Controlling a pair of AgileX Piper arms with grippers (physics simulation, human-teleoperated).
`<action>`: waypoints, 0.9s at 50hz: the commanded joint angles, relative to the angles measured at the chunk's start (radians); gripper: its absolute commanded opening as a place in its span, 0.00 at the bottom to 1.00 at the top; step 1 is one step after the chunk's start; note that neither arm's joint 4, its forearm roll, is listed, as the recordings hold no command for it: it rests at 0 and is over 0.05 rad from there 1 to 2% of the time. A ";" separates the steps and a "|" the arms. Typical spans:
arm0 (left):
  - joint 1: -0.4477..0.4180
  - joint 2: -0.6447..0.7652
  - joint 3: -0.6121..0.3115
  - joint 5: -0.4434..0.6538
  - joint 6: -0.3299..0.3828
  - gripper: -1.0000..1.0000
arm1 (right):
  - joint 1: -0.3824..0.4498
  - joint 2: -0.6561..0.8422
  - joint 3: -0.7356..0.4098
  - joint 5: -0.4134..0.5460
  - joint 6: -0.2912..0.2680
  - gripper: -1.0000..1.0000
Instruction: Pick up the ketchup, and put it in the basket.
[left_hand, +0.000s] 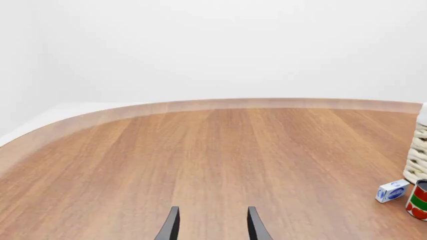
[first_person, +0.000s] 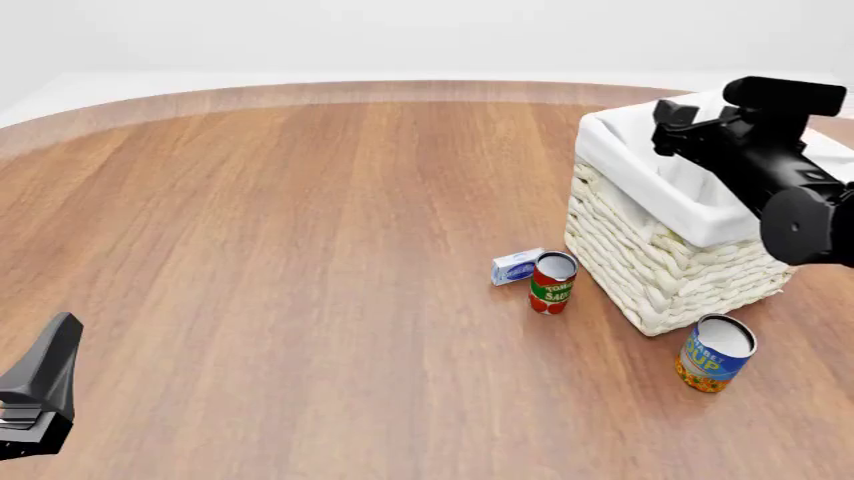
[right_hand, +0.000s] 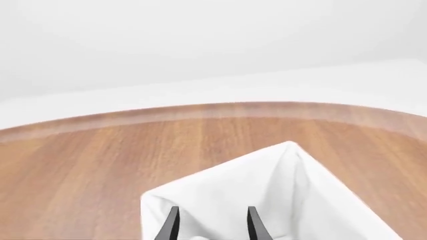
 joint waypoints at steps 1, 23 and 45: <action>0.000 0.000 0.000 0.000 0.000 1.00 | 0.020 0.004 -0.012 0.015 0.030 1.00; 0.000 0.000 0.000 0.000 0.000 1.00 | 0.068 0.019 -0.027 0.020 0.048 1.00; 0.000 0.000 0.000 0.000 0.000 1.00 | 0.095 0.018 -0.023 0.017 0.058 1.00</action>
